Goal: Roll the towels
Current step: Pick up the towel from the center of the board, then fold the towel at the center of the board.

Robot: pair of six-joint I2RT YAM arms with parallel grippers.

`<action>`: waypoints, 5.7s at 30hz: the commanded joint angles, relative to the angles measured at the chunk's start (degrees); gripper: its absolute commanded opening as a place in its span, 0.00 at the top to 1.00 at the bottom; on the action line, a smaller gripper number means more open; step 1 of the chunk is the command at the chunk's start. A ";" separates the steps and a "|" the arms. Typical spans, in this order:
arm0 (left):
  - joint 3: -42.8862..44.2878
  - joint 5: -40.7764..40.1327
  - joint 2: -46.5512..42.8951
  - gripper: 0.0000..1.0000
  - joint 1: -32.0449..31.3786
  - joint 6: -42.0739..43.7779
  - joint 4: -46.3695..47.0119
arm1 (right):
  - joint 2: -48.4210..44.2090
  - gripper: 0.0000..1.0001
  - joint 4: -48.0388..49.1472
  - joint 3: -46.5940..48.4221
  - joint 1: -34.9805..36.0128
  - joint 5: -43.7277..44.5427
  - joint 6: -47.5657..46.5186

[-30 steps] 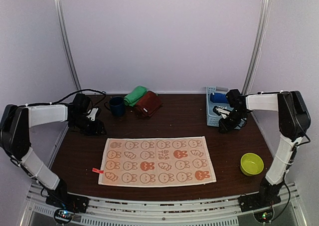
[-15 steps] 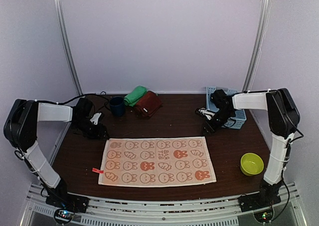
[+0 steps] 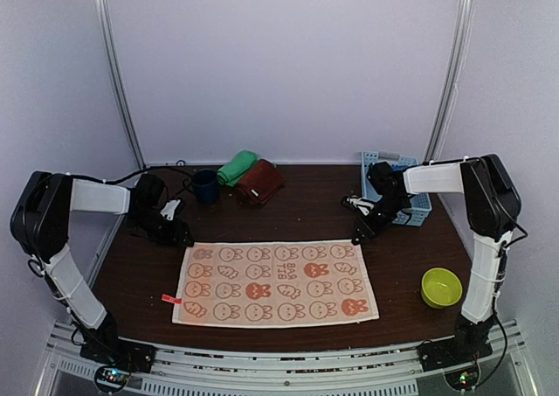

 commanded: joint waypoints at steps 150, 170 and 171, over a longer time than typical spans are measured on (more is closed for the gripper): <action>-11.88 0.53 -19.58 0.92 -9.64 -8.72 -19.22 | -29.46 1.00 3.02 -30.84 10.06 -0.61 -32.94; -10.40 -2.88 -18.71 0.73 -12.02 -7.96 -24.20 | -28.59 0.88 1.73 -32.70 15.62 4.16 -34.54; -10.10 -2.29 -19.26 0.70 -12.01 -7.67 -24.81 | -28.82 0.86 1.47 -32.58 15.82 4.19 -34.23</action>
